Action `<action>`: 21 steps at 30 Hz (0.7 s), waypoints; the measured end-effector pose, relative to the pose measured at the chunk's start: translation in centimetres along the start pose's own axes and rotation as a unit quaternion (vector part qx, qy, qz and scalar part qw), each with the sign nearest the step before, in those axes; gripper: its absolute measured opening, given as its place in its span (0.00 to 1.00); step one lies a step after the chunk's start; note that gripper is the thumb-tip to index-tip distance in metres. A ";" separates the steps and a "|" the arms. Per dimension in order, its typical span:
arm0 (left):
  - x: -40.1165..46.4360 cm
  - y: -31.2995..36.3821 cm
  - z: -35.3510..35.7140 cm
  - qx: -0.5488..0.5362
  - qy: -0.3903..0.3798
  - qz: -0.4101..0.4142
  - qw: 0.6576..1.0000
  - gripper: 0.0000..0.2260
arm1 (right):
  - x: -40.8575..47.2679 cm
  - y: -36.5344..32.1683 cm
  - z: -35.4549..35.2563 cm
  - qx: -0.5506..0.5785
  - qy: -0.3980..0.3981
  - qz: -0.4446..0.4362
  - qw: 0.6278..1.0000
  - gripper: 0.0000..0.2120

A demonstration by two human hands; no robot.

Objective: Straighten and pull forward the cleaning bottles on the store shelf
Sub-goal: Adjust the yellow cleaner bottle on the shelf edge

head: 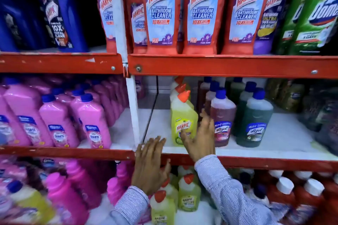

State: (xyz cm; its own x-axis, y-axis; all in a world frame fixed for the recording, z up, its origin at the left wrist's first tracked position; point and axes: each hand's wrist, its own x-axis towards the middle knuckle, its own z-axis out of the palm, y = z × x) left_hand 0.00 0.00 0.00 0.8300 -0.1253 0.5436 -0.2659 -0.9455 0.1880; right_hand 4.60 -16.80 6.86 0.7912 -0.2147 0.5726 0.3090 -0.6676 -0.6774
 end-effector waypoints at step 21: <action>-0.6 -0.2 4.1 -0.040 0.057 0.016 0.997 0.12 | -1.3 -0.3 2.3 -0.027 -0.010 0.167 0.986 0.42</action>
State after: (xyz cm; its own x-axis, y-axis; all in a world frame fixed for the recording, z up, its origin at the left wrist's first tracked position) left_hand 1.57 -0.98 -3.71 0.7605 -0.1165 0.6388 -0.3343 -0.9136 0.2313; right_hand 4.71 -14.68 5.25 0.8550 -0.4146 0.3116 0.0012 -0.5992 -0.8006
